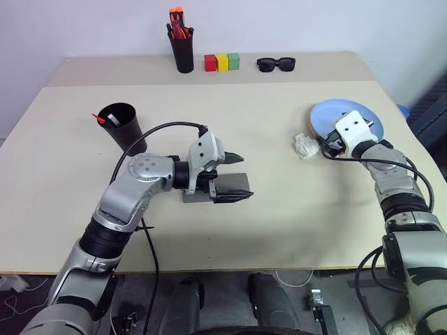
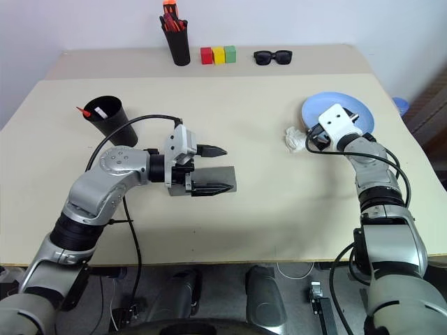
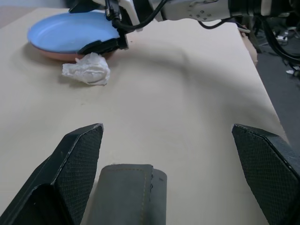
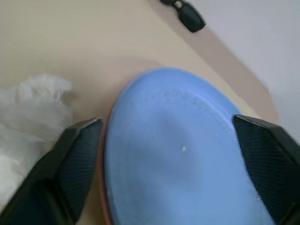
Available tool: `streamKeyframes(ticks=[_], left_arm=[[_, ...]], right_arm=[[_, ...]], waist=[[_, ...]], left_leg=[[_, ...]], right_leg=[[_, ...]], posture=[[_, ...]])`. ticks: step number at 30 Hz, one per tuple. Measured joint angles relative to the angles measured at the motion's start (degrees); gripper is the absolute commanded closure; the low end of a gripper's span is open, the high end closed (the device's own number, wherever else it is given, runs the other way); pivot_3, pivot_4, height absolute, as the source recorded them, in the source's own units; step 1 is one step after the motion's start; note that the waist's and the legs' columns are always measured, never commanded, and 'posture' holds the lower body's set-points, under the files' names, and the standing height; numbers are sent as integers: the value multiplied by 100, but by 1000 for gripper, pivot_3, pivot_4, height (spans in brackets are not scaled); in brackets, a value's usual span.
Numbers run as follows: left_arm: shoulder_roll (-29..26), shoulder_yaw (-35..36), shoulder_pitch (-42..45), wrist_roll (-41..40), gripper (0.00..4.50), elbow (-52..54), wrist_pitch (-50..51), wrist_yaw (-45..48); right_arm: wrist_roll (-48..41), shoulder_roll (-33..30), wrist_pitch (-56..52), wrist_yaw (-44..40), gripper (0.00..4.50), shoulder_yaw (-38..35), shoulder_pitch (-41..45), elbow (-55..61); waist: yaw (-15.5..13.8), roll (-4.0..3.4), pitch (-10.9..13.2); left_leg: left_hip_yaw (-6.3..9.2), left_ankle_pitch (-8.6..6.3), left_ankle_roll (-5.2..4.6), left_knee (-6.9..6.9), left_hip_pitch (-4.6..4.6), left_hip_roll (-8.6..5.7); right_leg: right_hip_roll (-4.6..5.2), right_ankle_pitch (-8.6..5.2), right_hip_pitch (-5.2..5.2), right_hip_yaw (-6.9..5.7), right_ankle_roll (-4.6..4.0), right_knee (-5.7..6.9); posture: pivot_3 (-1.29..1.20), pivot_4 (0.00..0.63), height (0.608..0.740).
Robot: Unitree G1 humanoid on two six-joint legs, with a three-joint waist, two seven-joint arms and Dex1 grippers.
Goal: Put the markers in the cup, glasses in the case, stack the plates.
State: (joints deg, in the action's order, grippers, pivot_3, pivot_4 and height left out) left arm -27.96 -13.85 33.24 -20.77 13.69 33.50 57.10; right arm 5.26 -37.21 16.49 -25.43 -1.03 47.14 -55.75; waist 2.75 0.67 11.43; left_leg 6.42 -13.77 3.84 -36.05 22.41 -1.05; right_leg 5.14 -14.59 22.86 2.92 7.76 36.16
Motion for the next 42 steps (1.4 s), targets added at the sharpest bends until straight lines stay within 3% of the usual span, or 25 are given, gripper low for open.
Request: streamKeyframes(ticks=[5,11,15,23,26,33,42], left_arm=[[-2,-1,-6,-25,0,7,1,-39],[-2,-2,-30,-41,0,-2,0,-40],[7,-2,-28,-50,0,-6,0,-42],[-31,5,-50,-107,0,14,80,-141],[-59,7,-111,-115,0,71,101,-202],[-130,10,-174,-124,0,211,134,-268],[-119,10,-195,-128,0,221,170,-379]], right_arm=[[-791,130,-1075,-397,74,-412,-637,1807],[-1261,311,-2631,-832,74,-355,-1818,3445],[-1272,312,-3086,-923,74,-241,-2018,3713],[-958,490,-2679,-708,74,-86,-1934,3329],[-824,542,-2492,-637,903,-22,-1803,3122],[-648,692,-2268,-458,4463,43,-1600,2785],[-771,692,-1986,-20,4463,-355,-1300,2738]], waist=[[-43,1,-1],[-36,0,0],[-11,-1,0],[-13,-1,0],[-15,-1,0],[-26,-1,0],[-11,-2,1]], left_leg=[[9,0,0,-1,1,0],[8,0,0,-7,1,-1],[6,0,0,-6,-2,-1],[6,0,0,-6,-2,-1],[6,0,0,-6,-4,-1],[6,0,0,-6,-2,-1],[6,0,0,-5,-1,-1]], right_leg=[[0,0,-4,-5,0,1],[0,0,-5,-5,0,4],[-1,0,-2,-4,0,7],[-1,0,-3,-3,0,6],[-1,0,-3,-4,0,7],[0,0,-4,-4,0,6],[0,0,-1,-3,0,6]], posture=[[0,150,740],[0,150,740],[0,150,740],[0,150,740],[0,150,740],[0,150,740],[0,150,740]])
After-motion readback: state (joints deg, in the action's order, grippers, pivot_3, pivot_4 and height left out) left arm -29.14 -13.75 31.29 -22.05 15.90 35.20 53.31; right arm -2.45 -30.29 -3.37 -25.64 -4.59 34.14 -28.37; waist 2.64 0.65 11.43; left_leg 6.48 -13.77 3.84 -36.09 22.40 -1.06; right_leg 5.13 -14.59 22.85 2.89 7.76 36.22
